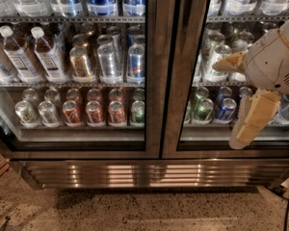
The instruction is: Open right fridge door
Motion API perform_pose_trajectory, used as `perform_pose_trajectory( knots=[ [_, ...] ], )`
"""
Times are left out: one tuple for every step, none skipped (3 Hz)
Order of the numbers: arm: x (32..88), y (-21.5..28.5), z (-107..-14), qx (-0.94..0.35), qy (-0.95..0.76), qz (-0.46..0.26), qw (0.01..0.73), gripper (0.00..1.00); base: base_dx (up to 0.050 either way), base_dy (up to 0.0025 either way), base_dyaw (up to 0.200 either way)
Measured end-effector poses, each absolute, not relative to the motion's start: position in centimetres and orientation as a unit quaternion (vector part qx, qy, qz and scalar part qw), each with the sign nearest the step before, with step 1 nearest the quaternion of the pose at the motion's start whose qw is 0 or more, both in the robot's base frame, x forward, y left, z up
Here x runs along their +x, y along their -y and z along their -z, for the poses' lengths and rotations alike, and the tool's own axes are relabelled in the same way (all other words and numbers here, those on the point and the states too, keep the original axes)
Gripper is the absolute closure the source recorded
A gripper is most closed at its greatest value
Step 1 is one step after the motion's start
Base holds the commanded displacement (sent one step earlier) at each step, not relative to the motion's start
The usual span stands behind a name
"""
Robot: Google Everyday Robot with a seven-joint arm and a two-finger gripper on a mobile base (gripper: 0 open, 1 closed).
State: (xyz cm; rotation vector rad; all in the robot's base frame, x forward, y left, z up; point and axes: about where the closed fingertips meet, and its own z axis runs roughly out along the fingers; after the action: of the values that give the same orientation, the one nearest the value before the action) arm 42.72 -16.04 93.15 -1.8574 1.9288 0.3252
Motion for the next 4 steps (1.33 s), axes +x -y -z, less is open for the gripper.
perform_pose_trajectory(
  knots=[
    [42.7,16.0,-93.1,-0.672,-0.697,-0.118,0.22,0.0,0.0,0.0,0.0],
    [42.6,14.5,-93.1,-0.684,-0.686,-0.118,0.217,0.0,0.0,0.0,0.0],
    [41.6,11.3,-93.4,-0.71,-0.661,-0.11,0.216,0.0,0.0,0.0,0.0],
    [40.3,8.2,-93.7,-0.735,-0.638,-0.097,0.209,0.0,0.0,0.0,0.0]
  ],
)
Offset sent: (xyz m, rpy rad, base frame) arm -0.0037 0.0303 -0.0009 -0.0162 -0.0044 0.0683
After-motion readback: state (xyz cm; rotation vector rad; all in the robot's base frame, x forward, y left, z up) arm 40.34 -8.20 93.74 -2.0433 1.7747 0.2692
